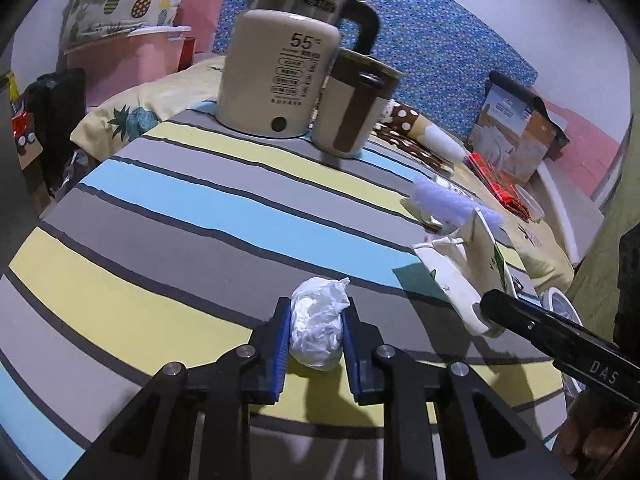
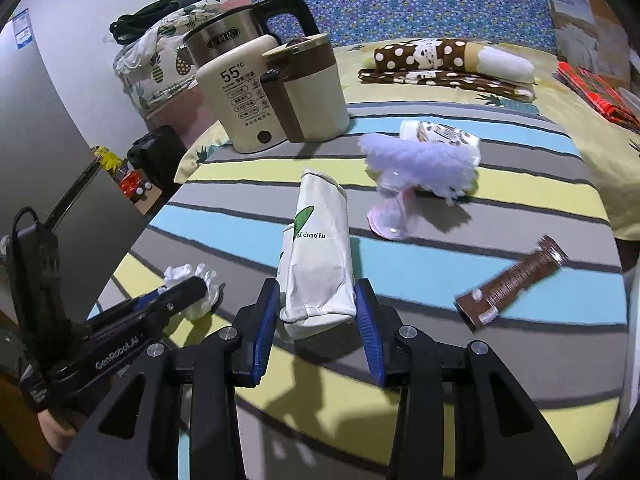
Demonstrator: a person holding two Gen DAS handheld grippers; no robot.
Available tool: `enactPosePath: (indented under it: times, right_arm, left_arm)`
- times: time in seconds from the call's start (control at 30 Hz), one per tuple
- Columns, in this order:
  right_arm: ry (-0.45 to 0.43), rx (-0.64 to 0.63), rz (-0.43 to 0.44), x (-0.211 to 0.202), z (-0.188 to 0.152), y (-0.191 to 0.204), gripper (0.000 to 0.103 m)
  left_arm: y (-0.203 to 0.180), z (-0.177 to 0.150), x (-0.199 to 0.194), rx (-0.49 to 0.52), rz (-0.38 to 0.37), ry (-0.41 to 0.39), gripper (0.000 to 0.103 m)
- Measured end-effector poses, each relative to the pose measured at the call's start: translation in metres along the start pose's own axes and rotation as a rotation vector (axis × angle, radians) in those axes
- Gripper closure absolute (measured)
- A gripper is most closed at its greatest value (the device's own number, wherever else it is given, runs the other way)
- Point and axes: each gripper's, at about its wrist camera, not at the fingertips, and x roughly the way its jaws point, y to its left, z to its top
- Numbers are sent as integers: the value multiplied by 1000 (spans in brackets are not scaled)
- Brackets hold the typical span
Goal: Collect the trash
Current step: 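Carry the tissue and white paper cup over the white bin with both tools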
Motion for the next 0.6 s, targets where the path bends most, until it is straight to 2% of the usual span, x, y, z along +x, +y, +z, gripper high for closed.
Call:
enactPosePath:
  times: [0.6]
  right_arm:
    - [-47,41,0,-57,-30,-27,62]
  left_arm:
    - [-83,-34,-48,140,10,-61,80]
